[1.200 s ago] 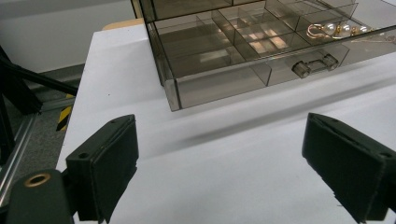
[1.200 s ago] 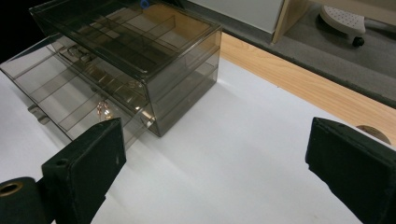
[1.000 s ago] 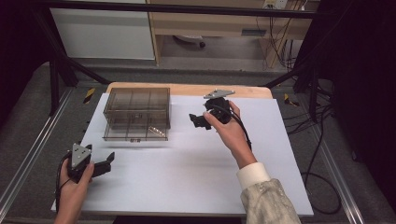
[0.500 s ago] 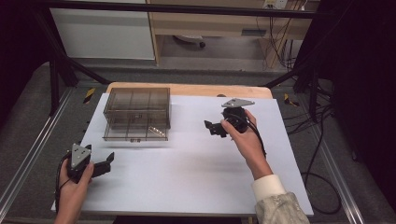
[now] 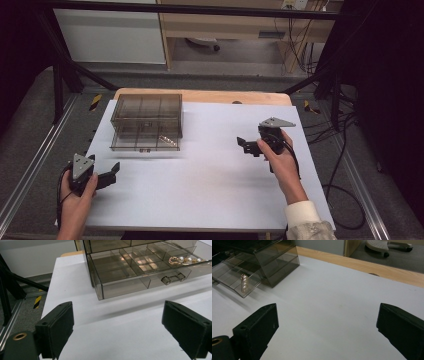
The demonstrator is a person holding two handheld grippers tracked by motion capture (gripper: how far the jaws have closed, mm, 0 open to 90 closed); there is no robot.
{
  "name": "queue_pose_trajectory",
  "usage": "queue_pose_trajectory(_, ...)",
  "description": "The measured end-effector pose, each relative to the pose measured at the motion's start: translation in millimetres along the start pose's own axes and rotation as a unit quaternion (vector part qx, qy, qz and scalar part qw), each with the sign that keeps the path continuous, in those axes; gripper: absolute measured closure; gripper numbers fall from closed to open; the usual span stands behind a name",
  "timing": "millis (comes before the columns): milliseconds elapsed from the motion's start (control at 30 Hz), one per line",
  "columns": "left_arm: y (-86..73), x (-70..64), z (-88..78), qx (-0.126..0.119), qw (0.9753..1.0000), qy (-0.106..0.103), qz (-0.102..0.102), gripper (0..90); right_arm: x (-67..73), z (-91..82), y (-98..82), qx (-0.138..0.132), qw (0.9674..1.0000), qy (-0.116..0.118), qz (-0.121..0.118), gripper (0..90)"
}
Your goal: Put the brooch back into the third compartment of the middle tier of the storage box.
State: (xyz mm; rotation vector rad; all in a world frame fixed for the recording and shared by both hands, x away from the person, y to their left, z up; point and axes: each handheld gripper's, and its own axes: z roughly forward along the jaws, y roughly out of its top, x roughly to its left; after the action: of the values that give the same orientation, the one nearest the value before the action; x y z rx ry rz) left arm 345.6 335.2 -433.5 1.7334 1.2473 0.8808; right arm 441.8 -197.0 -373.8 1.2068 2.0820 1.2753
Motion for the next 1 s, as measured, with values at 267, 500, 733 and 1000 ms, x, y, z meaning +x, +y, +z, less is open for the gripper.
queue_pose_trajectory(267, 3.4, 1.8, -6.6, -0.005, 0.9999, 0.003, -0.009, 8.9, -11.0, -11.3, -19.0, -0.008, 0.9998, -0.004, 0.017, 3.9)
queue_pose_trajectory(500, 6.4, 0.5, -9.6, -0.011, 0.9999, 0.003, -0.009, 8.5, -16.8, -18.9, -36.8, -0.005, 0.9996, -0.009, 0.027, 3.9)
queue_pose_trajectory(733, 11.5, 2.8, -10.9, -0.022, 0.9996, 0.009, -0.018, 7.7, -19.7, -27.0, -47.6, -0.003, 0.9993, -0.016, 0.034, 4.0)
queue_pose_trajectory(1000, 22.2, -5.1, -11.8, -0.018, 0.9997, 0.000, -0.016, 6.1, -18.8, -37.2, -54.3, -0.011, 0.9993, -0.013, 0.032, 3.7)
